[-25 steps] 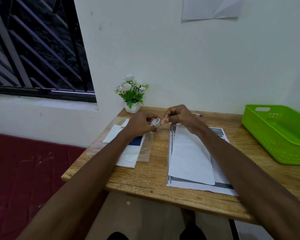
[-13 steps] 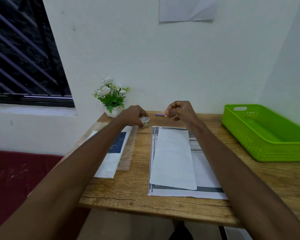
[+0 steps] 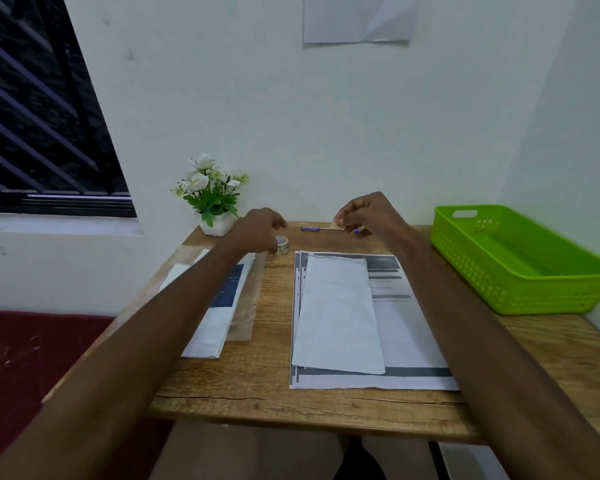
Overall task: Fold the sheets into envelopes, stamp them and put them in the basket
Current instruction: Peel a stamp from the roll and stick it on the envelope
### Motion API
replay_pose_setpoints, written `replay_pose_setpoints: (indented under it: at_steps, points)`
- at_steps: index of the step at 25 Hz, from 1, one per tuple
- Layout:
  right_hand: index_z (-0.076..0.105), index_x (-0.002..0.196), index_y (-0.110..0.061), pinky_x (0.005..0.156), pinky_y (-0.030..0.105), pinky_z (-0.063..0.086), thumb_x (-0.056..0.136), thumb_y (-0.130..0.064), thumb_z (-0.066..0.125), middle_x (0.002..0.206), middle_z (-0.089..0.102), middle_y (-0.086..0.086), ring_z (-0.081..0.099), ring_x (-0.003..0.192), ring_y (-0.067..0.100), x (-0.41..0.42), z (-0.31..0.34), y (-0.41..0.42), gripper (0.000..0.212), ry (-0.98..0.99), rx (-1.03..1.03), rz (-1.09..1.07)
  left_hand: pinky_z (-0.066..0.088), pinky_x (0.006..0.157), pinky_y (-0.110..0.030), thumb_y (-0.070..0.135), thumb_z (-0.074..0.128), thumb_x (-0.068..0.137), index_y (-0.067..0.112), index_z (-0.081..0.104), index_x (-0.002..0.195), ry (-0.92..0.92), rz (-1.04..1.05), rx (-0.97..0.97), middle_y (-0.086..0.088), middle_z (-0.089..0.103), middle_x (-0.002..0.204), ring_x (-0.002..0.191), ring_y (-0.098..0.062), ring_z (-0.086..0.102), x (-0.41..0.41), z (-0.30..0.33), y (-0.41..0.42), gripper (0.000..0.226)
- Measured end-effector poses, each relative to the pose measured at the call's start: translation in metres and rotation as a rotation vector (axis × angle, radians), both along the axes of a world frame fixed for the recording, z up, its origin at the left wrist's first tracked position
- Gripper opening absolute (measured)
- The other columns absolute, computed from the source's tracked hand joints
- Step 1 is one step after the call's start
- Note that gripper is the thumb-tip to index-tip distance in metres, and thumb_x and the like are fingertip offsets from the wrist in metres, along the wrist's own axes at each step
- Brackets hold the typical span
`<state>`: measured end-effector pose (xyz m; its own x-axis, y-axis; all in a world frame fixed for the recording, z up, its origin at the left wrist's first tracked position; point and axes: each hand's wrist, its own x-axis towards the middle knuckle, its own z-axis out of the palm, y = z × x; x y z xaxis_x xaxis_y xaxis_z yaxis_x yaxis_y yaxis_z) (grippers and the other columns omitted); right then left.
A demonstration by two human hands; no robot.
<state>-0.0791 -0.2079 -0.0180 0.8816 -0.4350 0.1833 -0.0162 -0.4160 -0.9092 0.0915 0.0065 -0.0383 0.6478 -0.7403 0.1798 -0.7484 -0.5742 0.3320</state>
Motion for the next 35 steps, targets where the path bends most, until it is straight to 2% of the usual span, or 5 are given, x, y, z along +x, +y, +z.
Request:
replay_pose_setpoints:
  at_steps: [4,7,13,18,35]
  points:
    - [0.076,0.083,0.005,0.056,0.026,0.054,0.076,0.005,0.078,0.073,0.074,0.019,0.068,0.059,0.021,-0.021,-0.009,-0.012,0.008,0.081,0.008,-0.064,0.035,0.101,-0.021,-0.001,0.069,0.075,0.017,0.074,0.122,-0.086,-0.213,-0.157,-0.004,0.07,0.128,0.122,-0.021,0.059,-0.051,-0.013,-0.014,0.051]
    - [0.074,0.072,0.004,0.047,0.023,0.053,0.076,0.011,0.079,0.06,0.067,0.015,0.064,0.05,0.021,-0.035,-0.021,-0.019,0.009,0.108,0.068,-0.119,0.037,0.11,-0.028,0.001,0.065,0.081,0.017,0.069,0.13,-0.081,-0.296,-0.118,-0.003,0.065,0.137,0.13,-0.021,0.054,-0.086,-0.021,-0.04,0.052]
    - [0.074,0.076,0.001,0.055,0.026,0.06,0.078,0.018,0.07,0.077,0.072,0.021,0.069,0.058,0.021,-0.035,-0.037,-0.026,0.018,0.209,0.03,-0.09,0.039,0.111,-0.034,0.007,0.058,0.089,0.014,0.066,0.133,-0.121,-0.293,0.015,-0.003,0.063,0.14,0.133,-0.022,0.052,-0.104,-0.036,-0.058,0.045]
    - [0.077,0.071,-0.003,0.058,0.029,0.061,0.075,0.017,0.069,0.065,0.073,0.014,0.069,0.055,0.017,-0.03,-0.048,-0.019,0.022,0.172,-0.025,-0.129,0.049,0.094,-0.041,0.008,0.053,0.085,0.003,0.075,0.112,-0.168,-0.315,-0.023,-0.012,0.073,0.119,0.114,-0.029,0.064,-0.105,-0.044,-0.055,0.035]
    - [0.079,0.065,-0.01,0.056,0.024,0.057,0.072,0.009,0.077,0.065,0.074,0.01,0.069,0.058,0.015,-0.033,-0.047,-0.01,0.02,0.194,-0.093,-0.138,0.047,0.102,-0.041,0.007,0.064,0.089,0.01,0.064,0.132,-0.061,-0.241,-0.229,-0.006,0.072,0.122,0.116,-0.023,0.064,-0.114,-0.052,-0.051,0.044]
